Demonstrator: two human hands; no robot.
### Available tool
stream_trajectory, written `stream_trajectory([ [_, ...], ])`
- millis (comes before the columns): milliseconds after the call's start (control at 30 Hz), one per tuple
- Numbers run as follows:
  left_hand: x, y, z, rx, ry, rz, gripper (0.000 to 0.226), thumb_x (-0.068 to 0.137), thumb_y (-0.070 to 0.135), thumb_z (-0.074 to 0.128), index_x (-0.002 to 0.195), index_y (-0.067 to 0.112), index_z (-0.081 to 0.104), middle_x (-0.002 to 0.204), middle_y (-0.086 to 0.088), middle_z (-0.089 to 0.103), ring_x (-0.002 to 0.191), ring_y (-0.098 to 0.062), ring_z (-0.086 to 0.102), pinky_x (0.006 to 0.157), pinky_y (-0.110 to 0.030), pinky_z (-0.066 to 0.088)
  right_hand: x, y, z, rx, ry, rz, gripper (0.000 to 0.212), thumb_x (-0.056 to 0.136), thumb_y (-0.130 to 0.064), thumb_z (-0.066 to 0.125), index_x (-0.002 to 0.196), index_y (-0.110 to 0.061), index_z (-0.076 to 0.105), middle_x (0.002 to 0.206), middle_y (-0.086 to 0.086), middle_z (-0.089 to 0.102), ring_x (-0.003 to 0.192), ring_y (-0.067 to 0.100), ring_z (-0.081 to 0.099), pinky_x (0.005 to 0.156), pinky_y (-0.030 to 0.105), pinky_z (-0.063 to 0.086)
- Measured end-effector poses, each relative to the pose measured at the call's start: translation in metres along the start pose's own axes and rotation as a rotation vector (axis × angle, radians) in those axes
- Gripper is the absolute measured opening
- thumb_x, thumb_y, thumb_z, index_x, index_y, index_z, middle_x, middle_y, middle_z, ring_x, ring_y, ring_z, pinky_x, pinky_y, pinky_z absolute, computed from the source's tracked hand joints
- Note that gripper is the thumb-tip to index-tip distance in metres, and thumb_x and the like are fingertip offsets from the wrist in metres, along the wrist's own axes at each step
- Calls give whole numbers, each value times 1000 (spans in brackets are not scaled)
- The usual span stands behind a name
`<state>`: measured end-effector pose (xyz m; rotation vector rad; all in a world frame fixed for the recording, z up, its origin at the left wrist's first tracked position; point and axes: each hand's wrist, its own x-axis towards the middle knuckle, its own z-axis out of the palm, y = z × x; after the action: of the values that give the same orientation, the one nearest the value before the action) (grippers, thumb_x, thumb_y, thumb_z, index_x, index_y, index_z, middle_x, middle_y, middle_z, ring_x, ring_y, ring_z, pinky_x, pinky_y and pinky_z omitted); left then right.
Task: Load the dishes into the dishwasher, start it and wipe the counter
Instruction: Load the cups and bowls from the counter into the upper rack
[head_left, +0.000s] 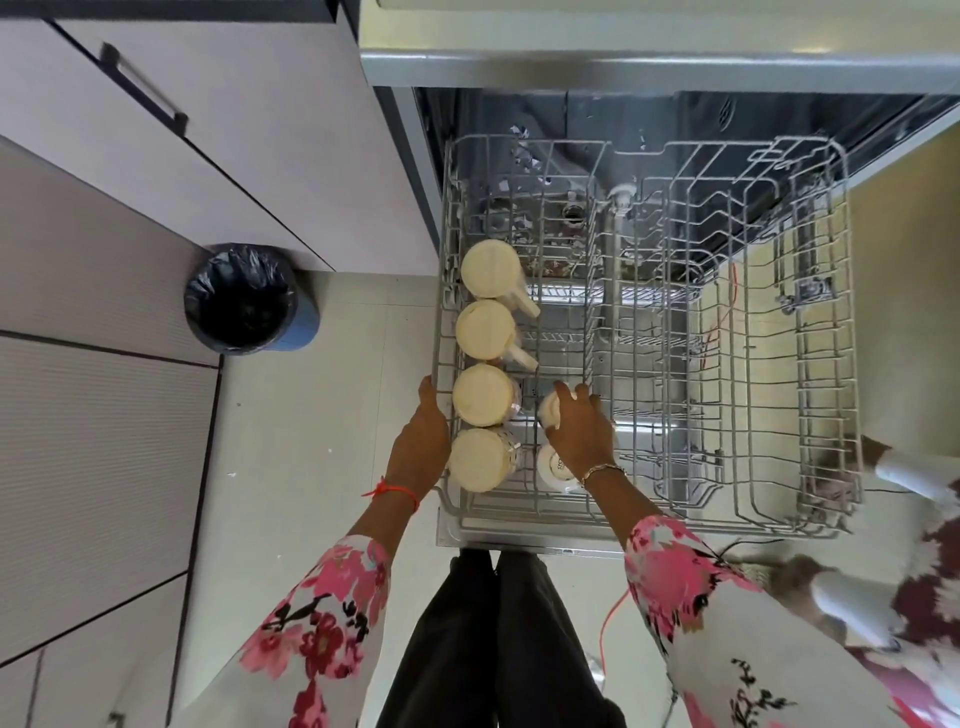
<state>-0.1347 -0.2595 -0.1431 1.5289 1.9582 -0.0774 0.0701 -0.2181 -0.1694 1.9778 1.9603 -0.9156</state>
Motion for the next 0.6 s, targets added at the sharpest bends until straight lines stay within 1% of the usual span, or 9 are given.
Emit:
stream_trajectory([
  [67, -1, 1, 0, -7, -12, -10, 66, 95, 5, 41, 147, 1, 0, 81, -8, 60, 66, -11, 50, 63, -22, 41, -1, 1, -1, 16, 8, 6, 63, 83, -18, 62, 140, -14, 33, 140, 16, 34, 124, 33, 39, 87, 41, 47],
  [133, -2, 3, -4, 4, -23, -30, 64, 96, 5, 38, 146, 1, -1, 80, -7, 57, 65, -11, 48, 61, -22, 37, -2, 3, -4, 27, -4, 11, 68, 82, -21, 64, 141, -15, 31, 141, 17, 33, 124, 34, 39, 89, 42, 46],
  [267, -4, 5, -7, -13, -36, -52, 64, 96, 5, 37, 147, 1, -1, 91, -14, 63, 66, -13, 48, 63, -24, 37, -3, 5, -9, 26, -40, 1, 78, 81, -27, 67, 145, -16, 24, 142, 17, 31, 126, 35, 37, 91, 42, 45],
  [367, -8, 8, -12, -19, -74, -69, 61, 98, 7, 34, 147, 3, -1, 101, -17, 64, 73, -17, 52, 67, -24, 38, -5, 6, -11, -17, -56, -12, 80, 81, -32, 68, 145, -17, 22, 142, 16, 30, 126, 35, 37, 92, 44, 44],
  [433, -12, 10, -18, -50, -69, -107, 59, 97, 8, 34, 147, 7, 3, 107, -16, 61, 84, -27, 59, 70, -27, 38, -5, 6, -12, -17, -73, -4, 80, 82, -30, 67, 146, -18, 21, 144, 16, 29, 127, 34, 37, 93, 44, 43],
  [467, -14, 10, -21, -57, -81, -127, 58, 97, 8, 34, 147, 7, 4, 104, -15, 60, 87, -28, 60, 70, -27, 38, -6, 6, -13, -12, -73, -3, 78, 83, -28, 66, 145, -17, 22, 144, 16, 29, 127, 34, 38, 93, 43, 44],
  [500, -17, 8, -21, -30, -85, -101, 58, 98, 8, 33, 147, 7, 4, 95, -10, 58, 81, -24, 59, 68, -26, 36, -6, 6, -14, -6, -68, -6, 74, 83, -24, 65, 145, -17, 24, 144, 16, 30, 126, 35, 40, 92, 43, 45],
  [567, -21, 3, -17, 9, -105, -76, 58, 98, 9, 32, 147, 4, 1, 75, 3, 44, 59, -7, 43, 63, -23, 32, -5, 7, -17, -3, -58, -17, 67, 84, -19, 63, 142, -15, 30, 139, 16, 37, 121, 34, 45, 89, 41, 46],
  [600, -20, -1, -15, -30, -103, -99, 58, 99, 9, 32, 147, 4, 0, 70, 7, 38, 54, -3, 34, 60, -23, 31, -5, 7, -18, -16, -52, -25, 65, 83, -18, 63, 140, -14, 32, 135, 16, 41, 118, 33, 48, 87, 40, 47],
])
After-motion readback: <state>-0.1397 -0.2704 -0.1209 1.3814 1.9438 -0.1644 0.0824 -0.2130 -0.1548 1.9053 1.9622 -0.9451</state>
